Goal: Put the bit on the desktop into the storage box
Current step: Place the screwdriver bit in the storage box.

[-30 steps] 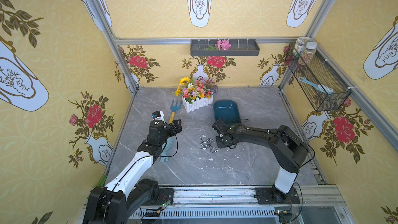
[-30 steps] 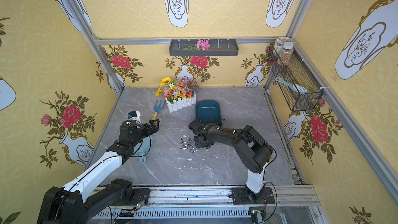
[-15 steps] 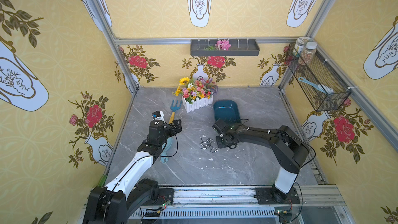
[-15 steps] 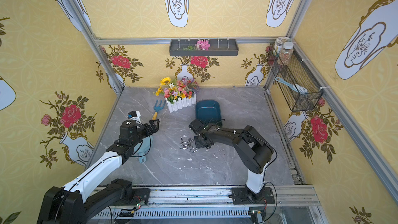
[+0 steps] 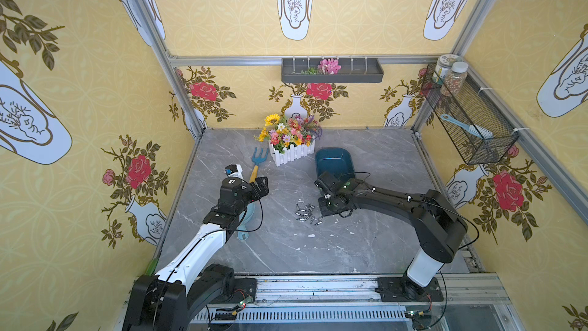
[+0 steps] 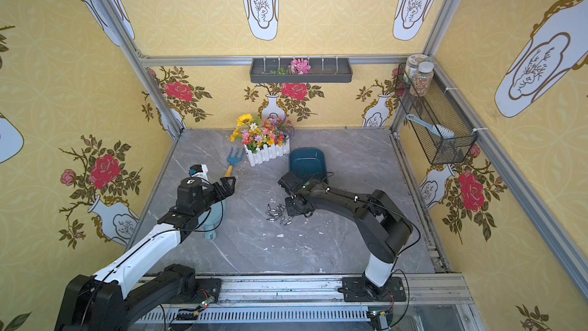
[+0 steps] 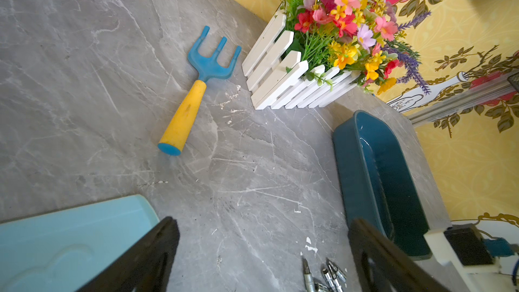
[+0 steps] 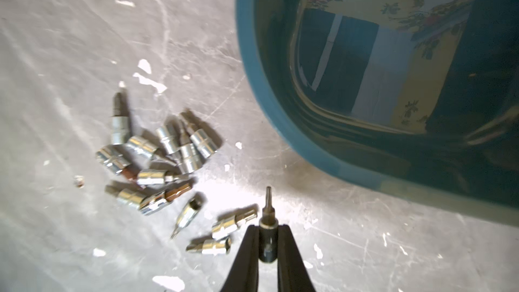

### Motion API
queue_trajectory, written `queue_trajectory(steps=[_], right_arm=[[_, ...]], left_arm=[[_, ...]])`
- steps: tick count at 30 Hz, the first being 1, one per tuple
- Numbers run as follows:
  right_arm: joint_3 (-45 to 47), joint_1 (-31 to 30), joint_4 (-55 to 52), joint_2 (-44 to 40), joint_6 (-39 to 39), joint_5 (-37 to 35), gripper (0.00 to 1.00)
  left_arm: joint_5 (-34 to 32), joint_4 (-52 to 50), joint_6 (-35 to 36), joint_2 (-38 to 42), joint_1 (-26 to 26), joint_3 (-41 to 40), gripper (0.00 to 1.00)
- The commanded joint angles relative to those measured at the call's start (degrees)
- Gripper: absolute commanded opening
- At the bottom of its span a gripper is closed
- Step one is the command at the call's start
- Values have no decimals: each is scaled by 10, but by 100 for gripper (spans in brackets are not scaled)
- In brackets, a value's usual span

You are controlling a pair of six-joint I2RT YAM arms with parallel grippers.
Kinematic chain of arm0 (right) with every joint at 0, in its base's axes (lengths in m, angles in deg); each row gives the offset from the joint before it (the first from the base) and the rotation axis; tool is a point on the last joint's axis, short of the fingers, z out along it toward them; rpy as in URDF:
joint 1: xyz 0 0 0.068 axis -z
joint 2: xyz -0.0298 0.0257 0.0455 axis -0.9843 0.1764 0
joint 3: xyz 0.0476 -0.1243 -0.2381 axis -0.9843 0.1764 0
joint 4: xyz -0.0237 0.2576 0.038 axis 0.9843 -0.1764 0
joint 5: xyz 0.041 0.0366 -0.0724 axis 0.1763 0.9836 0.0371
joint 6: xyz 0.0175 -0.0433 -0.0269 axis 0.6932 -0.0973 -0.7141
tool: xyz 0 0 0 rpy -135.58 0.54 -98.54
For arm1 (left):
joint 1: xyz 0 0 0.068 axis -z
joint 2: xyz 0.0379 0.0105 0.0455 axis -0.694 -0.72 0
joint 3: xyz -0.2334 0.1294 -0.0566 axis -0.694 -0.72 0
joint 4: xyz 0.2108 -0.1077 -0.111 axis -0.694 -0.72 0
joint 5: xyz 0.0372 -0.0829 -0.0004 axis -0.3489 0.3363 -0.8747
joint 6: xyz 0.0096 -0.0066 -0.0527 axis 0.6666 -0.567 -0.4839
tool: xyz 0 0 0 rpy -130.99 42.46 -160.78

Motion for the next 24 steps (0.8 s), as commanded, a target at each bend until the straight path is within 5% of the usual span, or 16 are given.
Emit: queue_trajectory(steps=[1,24], right_arm=[[-14,0,-9,-17,-12,13,12],[-93,52,-6,-28,-59,48,12]], left_arm=[[1,5,7,-2,0,0,100],[6,2,6,-18,0,12,100]])
